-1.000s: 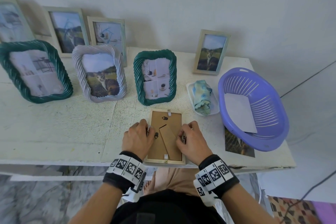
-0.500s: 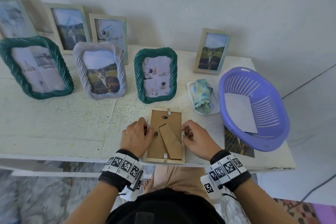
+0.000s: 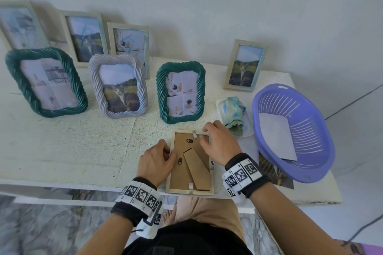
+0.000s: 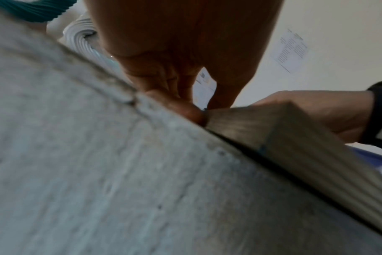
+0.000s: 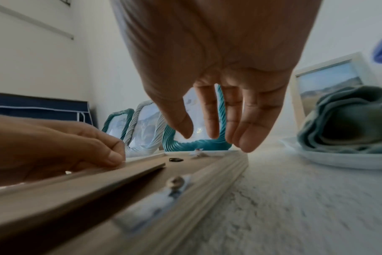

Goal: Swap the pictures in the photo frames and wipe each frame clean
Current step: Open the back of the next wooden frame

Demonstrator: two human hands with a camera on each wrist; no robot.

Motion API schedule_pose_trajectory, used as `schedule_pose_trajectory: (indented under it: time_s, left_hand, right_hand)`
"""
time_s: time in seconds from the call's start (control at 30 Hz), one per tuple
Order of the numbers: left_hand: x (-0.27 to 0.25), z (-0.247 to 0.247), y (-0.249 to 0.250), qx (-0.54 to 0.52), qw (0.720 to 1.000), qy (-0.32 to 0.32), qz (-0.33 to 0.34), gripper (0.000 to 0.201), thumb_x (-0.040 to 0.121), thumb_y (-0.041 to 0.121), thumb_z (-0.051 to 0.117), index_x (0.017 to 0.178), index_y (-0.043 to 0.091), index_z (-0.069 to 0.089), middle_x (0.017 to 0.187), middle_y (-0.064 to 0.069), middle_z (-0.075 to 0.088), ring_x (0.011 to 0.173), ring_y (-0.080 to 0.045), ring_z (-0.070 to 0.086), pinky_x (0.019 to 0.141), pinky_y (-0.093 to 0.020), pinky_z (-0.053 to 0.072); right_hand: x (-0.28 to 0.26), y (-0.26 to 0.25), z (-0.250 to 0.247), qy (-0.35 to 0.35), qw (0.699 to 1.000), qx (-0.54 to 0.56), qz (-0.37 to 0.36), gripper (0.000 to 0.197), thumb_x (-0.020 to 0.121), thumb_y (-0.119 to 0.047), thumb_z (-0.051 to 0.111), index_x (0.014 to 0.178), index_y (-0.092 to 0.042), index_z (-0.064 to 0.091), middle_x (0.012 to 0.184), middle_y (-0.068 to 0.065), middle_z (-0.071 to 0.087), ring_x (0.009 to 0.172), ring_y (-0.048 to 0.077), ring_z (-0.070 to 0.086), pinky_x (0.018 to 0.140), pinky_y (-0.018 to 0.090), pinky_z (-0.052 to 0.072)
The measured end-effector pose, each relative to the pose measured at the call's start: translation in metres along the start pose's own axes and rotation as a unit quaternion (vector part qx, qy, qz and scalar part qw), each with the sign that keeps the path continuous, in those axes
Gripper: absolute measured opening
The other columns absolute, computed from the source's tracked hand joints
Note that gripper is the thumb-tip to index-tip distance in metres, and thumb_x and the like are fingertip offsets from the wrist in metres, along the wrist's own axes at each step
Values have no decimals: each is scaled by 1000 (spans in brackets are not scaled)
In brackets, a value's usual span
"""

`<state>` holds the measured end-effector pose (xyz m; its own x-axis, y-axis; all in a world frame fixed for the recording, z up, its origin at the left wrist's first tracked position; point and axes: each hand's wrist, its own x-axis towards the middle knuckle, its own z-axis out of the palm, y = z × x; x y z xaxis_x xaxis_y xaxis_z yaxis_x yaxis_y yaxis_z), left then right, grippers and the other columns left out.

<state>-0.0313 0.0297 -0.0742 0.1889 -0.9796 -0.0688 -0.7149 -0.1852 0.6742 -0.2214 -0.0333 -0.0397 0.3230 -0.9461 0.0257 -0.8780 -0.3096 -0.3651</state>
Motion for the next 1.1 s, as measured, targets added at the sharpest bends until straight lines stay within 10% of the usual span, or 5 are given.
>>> schedule_pose_trajectory:
  time_s: [0.53,0.77,1.1]
  left_hand:
    - [2,-6,-19,-78,996,-28,40,19,87,33,69,103,23,63,67,9,63,60,-3,59,64,-30,53]
    - [0,-9,-26,-147,986,-56,57,33,82,29,76,110,29,59,76,8,66,67,-8,63,65,-17,52]
    - [-1,-7,-31,-157,982,-49,92,26,84,22,74,107,29,66,75,9,63,67,-12,60,63,-11,47]
  right_hand:
    - [40,1,3,-101,988,-113,-43,22,96,-20,52,94,-6,69,94,8,63,87,26,61,69,34,47]
    - [4,-10,-6,-58,996,-31,-56,31,95,-29,51,122,-15,58,105,5,55,92,19,54,74,30,50]
    - [-94,-25,5,-74,984,-31,-161,28,92,-37,53,76,-17,62,90,-3,51,82,13,46,61,26,48]
